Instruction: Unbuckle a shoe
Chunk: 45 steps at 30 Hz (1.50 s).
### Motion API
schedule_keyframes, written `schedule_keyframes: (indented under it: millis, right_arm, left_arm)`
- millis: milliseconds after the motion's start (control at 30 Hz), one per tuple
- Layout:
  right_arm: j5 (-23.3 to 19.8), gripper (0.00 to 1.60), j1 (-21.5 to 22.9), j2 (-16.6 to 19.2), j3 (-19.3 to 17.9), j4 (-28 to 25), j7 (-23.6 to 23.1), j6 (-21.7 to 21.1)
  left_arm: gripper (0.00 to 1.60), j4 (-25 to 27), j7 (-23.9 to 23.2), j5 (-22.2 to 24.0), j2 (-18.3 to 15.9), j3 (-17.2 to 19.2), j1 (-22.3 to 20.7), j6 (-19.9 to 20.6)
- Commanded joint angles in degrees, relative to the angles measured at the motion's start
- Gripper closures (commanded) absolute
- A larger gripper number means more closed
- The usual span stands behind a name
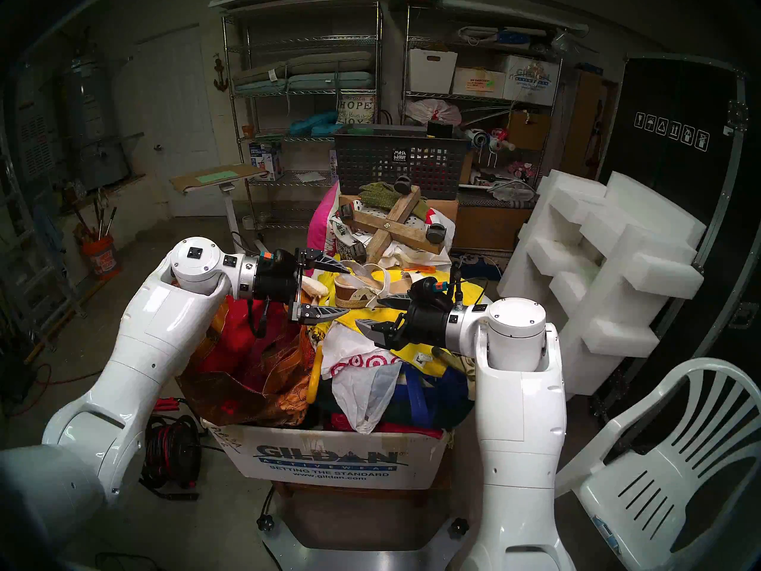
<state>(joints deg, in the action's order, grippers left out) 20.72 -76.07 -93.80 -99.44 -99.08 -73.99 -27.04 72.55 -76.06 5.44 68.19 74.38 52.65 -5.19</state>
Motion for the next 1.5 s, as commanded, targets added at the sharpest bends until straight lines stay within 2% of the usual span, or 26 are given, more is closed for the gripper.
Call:
schedule_keyframes:
  millis: [0, 667, 1367, 1467]
  right_arm:
    - [-0.21, 0.09, 1.82, -0.23, 0.22, -0.05, 0.18, 0.35]
    - [1.52, 0.14, 1.87, -0.50, 1.13, -1.09, 2.53, 0.58]
    - [3.51, 0.15, 1.50, -2.65, 1.96, -2.00, 7.25, 1.11]
    - [3.47, 0.11, 1.43, -3.02, 1.71, -2.22, 8.05, 0.93]
  left_arm:
    - [0.00, 0.50, -0.13, 0.29, -0.06, 0.43, -1.01, 0.00]
    - [0.00, 0.50, -0.14, 0.28, -0.05, 0.44, -1.01, 0.00]
    - [0.00, 0.50, -0.15, 0.27, -0.04, 0.45, -1.01, 0.00]
    - [0.00, 0.50, -0.15, 0.27, -0.04, 0.45, -1.01, 0.00]
